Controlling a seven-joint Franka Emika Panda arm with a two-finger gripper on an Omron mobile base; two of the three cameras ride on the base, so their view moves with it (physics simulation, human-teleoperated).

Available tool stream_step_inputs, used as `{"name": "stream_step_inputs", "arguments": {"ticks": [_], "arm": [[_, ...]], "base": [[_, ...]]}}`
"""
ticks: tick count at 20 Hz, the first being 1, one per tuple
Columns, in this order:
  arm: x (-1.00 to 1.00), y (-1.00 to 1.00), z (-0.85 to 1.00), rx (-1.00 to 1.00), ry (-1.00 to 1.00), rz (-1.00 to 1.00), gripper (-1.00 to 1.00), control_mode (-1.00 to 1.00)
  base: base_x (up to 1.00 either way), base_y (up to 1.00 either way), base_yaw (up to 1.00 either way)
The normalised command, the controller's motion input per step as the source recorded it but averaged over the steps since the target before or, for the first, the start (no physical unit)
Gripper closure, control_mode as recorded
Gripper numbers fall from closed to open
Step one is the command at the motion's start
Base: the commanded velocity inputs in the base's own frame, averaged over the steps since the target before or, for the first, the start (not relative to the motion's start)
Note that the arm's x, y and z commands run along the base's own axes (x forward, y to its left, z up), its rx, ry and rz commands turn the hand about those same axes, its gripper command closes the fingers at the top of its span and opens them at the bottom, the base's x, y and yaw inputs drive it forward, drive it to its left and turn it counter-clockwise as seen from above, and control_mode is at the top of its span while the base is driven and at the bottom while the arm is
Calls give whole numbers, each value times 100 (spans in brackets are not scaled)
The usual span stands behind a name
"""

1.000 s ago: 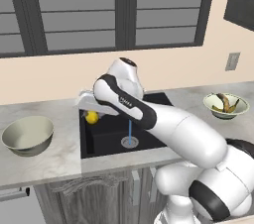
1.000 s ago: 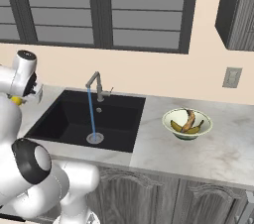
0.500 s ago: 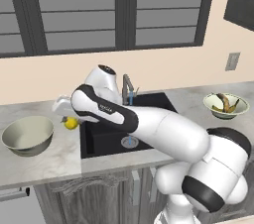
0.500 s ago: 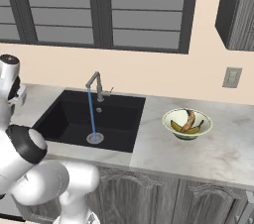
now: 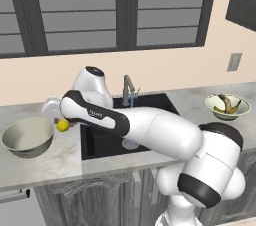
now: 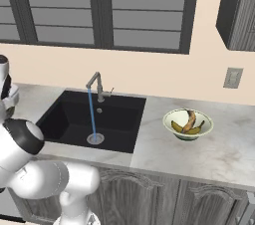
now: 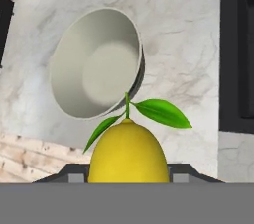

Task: Pick the bananas from the sink and place them in one bowl. Place the lemon in the other bowl. Then turn off the sink faucet.

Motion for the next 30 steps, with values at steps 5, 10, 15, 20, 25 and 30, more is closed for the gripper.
{"name": "stream_step_inputs", "arguments": {"ticks": [5,10,15,20,25,30], "arm": [[0,20,1,-8,-1,-14,100,-100],[21,31,0,-2,0,-13,100,-100],[44,23,0,0,0,-13,100,-100],[41,29,0,0,0,-13,100,-100],[20,55,0,0,6,-7,100,-100],[2,43,-2,-2,4,-9,100,-100]], "base": [[0,0,0],[0,0,0],[0,0,0],[0,0,0],[0,0,0],[0,0,0]]}}
